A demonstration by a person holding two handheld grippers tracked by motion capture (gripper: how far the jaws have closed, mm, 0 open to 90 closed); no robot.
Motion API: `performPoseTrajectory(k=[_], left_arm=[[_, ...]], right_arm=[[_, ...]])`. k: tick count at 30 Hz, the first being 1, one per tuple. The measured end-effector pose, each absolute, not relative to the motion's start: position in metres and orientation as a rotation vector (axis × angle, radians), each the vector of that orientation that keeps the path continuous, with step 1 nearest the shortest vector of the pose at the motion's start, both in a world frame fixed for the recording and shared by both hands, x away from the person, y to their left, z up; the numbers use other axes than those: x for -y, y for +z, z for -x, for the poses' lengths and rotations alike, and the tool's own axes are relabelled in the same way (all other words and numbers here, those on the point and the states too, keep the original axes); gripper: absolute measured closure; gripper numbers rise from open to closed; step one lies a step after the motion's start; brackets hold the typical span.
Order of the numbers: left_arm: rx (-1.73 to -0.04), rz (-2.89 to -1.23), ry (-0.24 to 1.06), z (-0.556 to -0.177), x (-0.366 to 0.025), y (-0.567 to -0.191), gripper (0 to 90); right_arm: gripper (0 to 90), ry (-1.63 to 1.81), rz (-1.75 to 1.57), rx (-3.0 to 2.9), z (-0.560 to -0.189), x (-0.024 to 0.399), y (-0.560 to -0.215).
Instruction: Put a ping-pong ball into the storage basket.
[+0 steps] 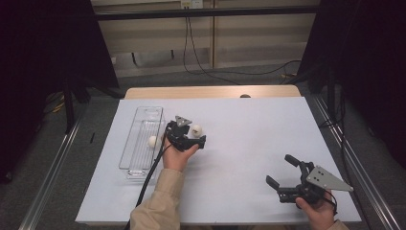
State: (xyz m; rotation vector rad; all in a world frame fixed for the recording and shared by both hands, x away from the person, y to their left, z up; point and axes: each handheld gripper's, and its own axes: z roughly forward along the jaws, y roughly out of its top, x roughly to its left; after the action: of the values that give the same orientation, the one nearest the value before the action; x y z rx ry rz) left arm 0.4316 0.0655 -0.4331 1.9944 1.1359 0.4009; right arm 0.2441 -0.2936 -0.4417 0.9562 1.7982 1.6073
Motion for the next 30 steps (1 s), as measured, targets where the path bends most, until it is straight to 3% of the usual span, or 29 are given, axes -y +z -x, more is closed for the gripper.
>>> performPoseTrajectory(k=[30], left_arm=[[-1.213,-1.971,0.434,-0.455,-0.055,-0.447,14.0]], right_arm=[[1.8,1.611,-0.948,-1.801,-0.244,0.292,-0.442]])
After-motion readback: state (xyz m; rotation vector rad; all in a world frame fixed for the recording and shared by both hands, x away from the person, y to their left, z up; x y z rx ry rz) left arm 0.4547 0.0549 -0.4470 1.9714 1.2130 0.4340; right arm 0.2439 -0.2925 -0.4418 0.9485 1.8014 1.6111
